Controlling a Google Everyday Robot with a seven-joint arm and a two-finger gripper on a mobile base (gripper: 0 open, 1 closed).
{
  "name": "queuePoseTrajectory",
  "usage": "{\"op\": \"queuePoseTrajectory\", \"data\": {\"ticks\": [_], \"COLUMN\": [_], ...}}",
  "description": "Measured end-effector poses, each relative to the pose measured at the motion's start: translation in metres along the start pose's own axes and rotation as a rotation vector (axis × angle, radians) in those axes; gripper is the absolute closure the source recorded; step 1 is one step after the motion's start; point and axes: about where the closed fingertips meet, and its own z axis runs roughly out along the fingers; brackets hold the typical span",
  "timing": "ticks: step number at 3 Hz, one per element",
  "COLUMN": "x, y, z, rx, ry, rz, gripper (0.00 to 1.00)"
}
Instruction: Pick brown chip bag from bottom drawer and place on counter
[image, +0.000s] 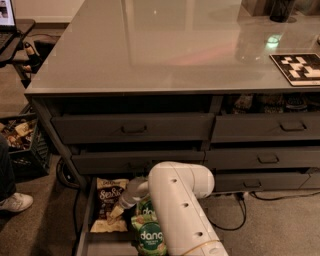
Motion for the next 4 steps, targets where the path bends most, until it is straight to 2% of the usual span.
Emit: {"op": "queuePoseTrajectory", "data": {"ticks": [1, 3, 4], "x": [0.0, -0.002, -0.006], "y": [0.0, 0.004, 0.02], "z": [0.0, 0.0, -0.01], "rx": [0.0, -0.005, -0.01], "ry": [0.0, 0.001, -0.022], "rz": [0.0, -0.008, -0.015], "gripper": [0.99, 1.0, 1.0]}}
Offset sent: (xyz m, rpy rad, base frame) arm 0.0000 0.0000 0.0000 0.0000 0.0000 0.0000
